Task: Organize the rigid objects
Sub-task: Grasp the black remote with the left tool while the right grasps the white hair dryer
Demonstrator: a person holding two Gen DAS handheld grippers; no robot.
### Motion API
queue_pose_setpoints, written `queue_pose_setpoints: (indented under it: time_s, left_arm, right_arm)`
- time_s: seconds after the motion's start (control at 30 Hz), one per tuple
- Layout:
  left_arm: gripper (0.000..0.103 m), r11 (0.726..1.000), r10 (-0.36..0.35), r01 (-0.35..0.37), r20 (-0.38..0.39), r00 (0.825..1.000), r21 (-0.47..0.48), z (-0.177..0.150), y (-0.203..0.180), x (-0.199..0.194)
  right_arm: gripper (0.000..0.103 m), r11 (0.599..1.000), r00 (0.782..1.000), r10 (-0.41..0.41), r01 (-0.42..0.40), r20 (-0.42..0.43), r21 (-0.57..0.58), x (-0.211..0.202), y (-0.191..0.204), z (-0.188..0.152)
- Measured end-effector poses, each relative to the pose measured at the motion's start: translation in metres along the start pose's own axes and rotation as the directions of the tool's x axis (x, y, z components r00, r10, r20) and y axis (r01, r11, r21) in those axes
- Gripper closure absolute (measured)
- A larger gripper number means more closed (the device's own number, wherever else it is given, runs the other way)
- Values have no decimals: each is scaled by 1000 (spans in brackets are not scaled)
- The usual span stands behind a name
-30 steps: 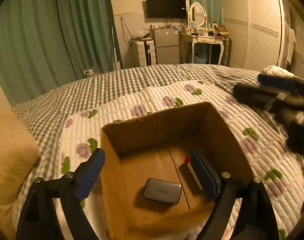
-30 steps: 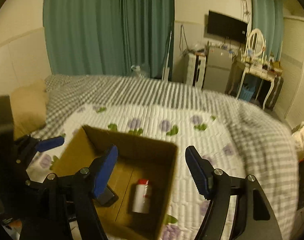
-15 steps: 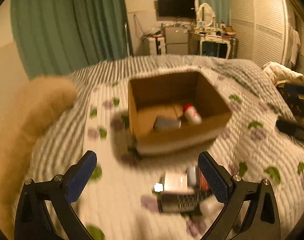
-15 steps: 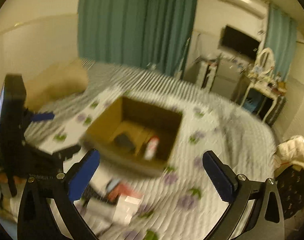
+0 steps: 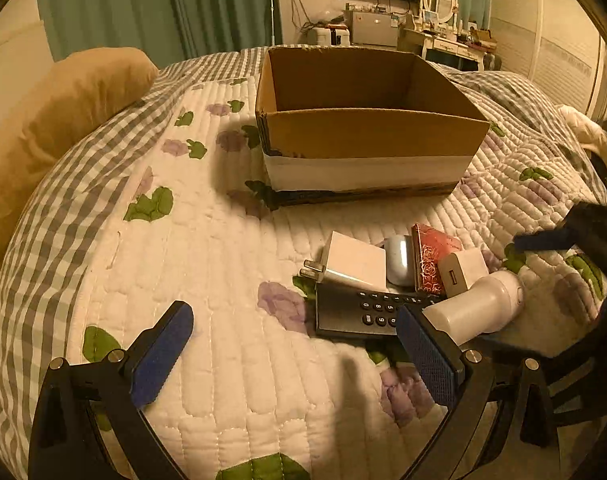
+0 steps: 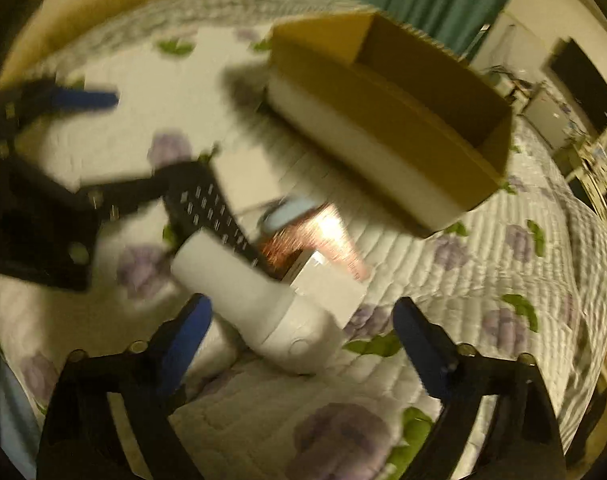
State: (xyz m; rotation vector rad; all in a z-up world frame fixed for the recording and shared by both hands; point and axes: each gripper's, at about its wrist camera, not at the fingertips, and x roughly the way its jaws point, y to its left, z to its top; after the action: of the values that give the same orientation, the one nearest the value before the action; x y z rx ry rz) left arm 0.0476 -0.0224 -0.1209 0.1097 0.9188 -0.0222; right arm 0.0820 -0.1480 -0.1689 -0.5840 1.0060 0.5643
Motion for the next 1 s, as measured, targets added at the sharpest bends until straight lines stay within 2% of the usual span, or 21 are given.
queue_pose_setpoints:
  time_s: [0.07, 0.17, 0.27, 0.4, 0.57, 0.67, 0.87, 0.93, 1.0]
  left_arm:
    - [0, 1000, 8, -8, -9, 1000, 6, -1, 1, 3]
    - [0, 1000, 13, -12, -15, 1000, 16, 1, 0, 7]
    - [0, 999, 17, -16, -24, 1000, 37, 2, -2, 10]
    - [0, 998, 37, -33, -51, 998, 62, -1, -12, 13]
    - [0, 997, -34, 41, -102, 994, 62, -8, -29, 15]
    - [0, 997, -52, 59, -119, 992, 56, -10, -36, 19]
    - [0, 991, -129, 121, -190, 973, -54, -5, -40, 31]
    - [1, 979, -195, 176, -209, 958, -106, -1, -41, 36]
    - [2, 971, -217, 188, -206, 954, -150, 3, -40, 42]
  right_arm:
    - [36, 1000, 999, 17, -18, -40, -16, 8, 1, 0]
    - [41, 1000, 998, 12, -14, -61, -26, 14, 3, -1]
    - [47, 1000, 999, -1, 1, -35, -17, 10, 1, -1]
    - [48, 998, 999, -22, 19, 43, 66, -12, -14, -1]
    - [49, 991, 994, -56, 45, 91, 126, -31, -30, -2]
    - [49, 989, 990, -83, 67, 112, 133, -38, -34, -1]
    - [49, 985, 983, -120, 101, 138, 141, -44, -43, -4]
    - [49, 984, 981, -125, 104, 147, 147, -48, -45, -5]
    - [49, 983, 981, -121, 96, 153, 159, -51, -48, -7]
